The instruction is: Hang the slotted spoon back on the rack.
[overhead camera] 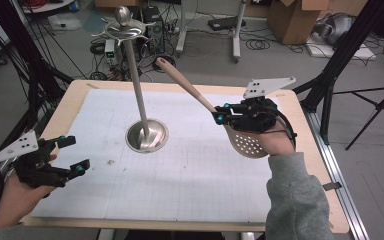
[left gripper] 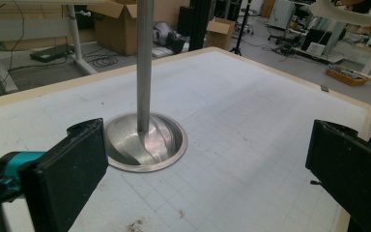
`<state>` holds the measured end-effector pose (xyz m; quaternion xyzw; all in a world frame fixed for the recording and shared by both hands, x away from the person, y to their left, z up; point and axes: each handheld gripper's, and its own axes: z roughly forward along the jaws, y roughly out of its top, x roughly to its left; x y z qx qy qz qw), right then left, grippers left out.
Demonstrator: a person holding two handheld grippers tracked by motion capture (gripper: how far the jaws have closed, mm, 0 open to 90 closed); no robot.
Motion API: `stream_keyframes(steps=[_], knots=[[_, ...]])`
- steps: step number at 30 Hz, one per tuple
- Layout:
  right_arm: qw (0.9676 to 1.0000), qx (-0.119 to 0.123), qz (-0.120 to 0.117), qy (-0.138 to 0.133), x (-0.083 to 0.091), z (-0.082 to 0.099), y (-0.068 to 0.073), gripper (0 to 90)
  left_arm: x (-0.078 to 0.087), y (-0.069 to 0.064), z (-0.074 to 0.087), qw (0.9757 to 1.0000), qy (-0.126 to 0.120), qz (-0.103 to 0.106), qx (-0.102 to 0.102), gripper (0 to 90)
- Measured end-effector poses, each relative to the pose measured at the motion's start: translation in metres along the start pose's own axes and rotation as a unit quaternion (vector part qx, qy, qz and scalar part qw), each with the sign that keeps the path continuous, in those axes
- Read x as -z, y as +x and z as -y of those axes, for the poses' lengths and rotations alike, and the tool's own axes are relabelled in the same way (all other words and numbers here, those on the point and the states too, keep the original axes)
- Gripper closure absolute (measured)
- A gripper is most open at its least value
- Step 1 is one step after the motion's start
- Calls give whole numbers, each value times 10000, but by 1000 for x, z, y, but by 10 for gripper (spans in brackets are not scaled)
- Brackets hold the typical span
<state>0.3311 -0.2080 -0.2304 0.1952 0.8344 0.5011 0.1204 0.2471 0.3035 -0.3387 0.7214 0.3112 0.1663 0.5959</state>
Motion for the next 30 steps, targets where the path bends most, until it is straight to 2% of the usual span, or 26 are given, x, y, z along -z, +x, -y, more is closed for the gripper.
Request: stream_keyframes(steps=[8, 30], knots=[[9999, 18, -13, -108, 0, -12, -1, 778, 2, 0, 0, 10000, -24, -9, 11, 18], [9995, -21, -70, -301, -2, -29, -5, 778, 9, 0, 3, 10000, -33, -64, 36, 17]])
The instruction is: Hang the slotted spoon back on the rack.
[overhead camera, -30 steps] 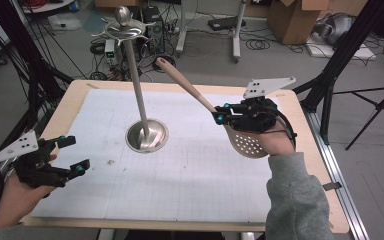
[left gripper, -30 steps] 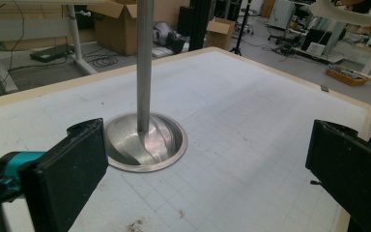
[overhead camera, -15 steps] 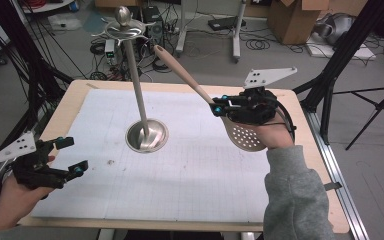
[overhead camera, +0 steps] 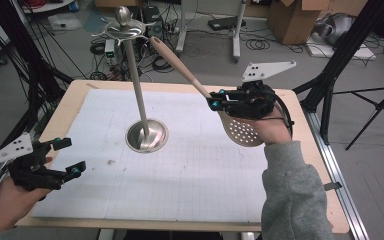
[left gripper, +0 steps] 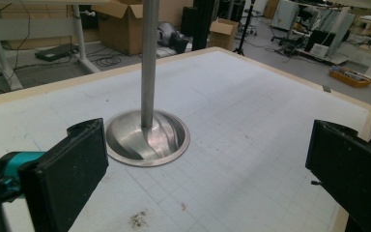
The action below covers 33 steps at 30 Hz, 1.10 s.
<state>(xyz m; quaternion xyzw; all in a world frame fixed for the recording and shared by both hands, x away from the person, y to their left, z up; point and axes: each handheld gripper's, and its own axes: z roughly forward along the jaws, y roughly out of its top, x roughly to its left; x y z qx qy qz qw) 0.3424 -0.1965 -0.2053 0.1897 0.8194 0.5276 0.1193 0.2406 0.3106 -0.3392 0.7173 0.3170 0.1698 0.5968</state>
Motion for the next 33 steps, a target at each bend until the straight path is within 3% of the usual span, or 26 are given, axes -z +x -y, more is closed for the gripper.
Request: stream_keyframes(steps=[33], knots=[[9999, -51, 52, -69, -14, -4, -2, 777, 5, 2, 1, 10000, -18, -34, 24, 17]])
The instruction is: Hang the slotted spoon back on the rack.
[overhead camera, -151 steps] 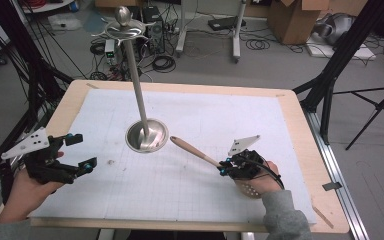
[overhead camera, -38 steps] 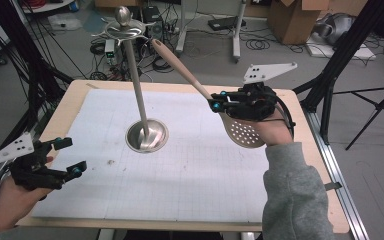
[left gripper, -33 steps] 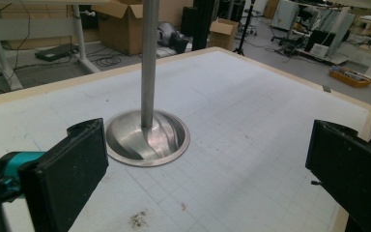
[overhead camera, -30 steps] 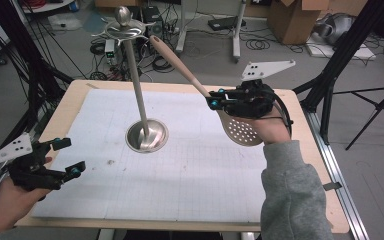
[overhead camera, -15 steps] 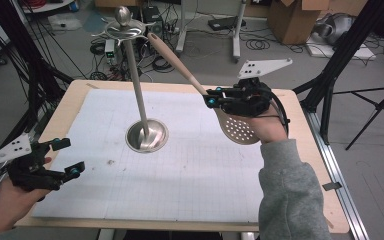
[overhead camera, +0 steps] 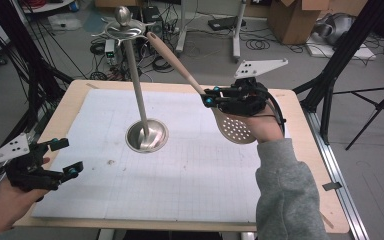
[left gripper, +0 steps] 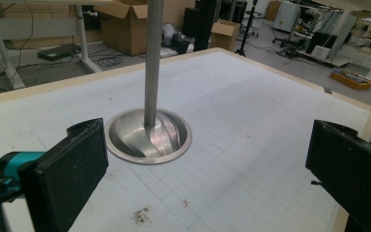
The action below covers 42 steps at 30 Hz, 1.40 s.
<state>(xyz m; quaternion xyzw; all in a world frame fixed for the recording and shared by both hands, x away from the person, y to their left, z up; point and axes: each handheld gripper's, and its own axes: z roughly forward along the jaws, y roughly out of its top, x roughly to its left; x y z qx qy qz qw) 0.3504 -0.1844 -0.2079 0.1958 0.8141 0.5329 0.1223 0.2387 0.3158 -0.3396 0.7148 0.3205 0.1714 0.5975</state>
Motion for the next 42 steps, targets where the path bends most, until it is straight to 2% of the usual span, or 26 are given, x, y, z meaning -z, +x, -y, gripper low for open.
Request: stream_keyframes(steps=[26, 42], knots=[[9999, -48, 108, 116, -21, 2, 4, 776, 0, -1, 0, 10000, 14, -10, 2, 18], [9994, -82, 177, 293, -37, 2, 7, 777, 2, -1, 0, 10000, 18, -17, -10, 17]])
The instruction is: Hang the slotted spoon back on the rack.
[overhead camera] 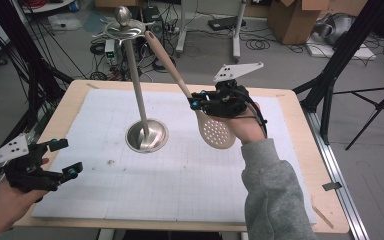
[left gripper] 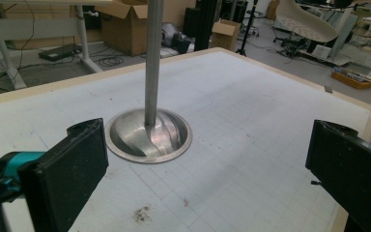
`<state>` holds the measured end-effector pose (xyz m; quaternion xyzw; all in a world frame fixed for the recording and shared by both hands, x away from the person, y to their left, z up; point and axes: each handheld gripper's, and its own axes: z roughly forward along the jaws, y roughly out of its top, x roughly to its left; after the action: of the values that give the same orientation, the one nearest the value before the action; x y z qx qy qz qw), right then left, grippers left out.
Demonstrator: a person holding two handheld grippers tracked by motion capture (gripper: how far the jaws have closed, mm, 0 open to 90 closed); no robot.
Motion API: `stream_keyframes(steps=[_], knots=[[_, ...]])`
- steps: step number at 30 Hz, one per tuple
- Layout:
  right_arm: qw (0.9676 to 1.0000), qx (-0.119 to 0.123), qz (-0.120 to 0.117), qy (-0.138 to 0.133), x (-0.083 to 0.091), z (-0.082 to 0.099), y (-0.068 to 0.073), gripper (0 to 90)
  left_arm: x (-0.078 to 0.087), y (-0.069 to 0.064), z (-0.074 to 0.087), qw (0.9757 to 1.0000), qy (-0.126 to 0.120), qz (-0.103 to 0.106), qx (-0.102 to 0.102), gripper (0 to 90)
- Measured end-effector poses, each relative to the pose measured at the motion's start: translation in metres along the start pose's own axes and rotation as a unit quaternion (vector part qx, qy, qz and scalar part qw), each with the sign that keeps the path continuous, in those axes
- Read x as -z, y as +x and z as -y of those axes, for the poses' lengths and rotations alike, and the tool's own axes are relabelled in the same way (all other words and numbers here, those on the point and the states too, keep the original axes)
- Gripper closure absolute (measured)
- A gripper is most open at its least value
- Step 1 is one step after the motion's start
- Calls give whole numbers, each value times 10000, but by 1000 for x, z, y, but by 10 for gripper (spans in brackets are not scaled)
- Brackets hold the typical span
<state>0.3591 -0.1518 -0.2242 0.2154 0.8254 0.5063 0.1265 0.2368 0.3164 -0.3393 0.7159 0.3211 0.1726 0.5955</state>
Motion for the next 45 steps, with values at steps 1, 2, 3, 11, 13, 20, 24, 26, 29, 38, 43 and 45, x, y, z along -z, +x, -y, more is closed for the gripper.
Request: stream_keyframes(steps=[1, 2, 3, 11, 13, 20, 24, 26, 29, 38, 43, 45], knots=[[10000, 16, 10, -4, -1, 0, 0, 777, 0, 0, 0, 10000, 2, -9, 7, 17], [10000, 15, 18, 12, -2, 0, 0, 777, 0, 0, 0, 10000, 0, -11, 12, 17], [10000, -5, 17, 37, -3, 0, 0, 777, 0, 0, 0, 10000, 4, -4, 7, 17], [9999, -38, 49, 136, -9, -1, 0, 778, 1, 0, 1, 10000, -6, -12, 12, 18], [9998, -22, 30, 176, -10, -1, 0, 777, 1, 0, 1, 10000, -10, -15, 15, 18], [9997, -22, 69, 212, -12, -2, 0, 778, 2, 0, 1, 10000, -10, -10, 21, 17], [9997, -14, 47, 238, -15, -3, 1, 778, 2, 0, 1, 10000, -3, -12, 21, 18], [9997, -13, 72, 242, -15, -3, 0, 778, 2, 0, 1, 10000, -8, -14, 26, 17], [9996, -30, 71, 258, -17, -3, 1, 778, 2, 0, 1, 10000, -11, -18, 34, 18], [9994, -13, 101, 331, -22, -4, 2, 778, 2, 0, 2, 10000, 1, -19, 33, 17], [9993, -17, 91, 359, -27, -4, 2, 778, 3, 0, 2, 10000, 9, -24, 30, 17], [9992, -16, 103, 392, -30, -3, 2, 778, 3, 0, 2, 10000, 6, -25, 21, 18]])
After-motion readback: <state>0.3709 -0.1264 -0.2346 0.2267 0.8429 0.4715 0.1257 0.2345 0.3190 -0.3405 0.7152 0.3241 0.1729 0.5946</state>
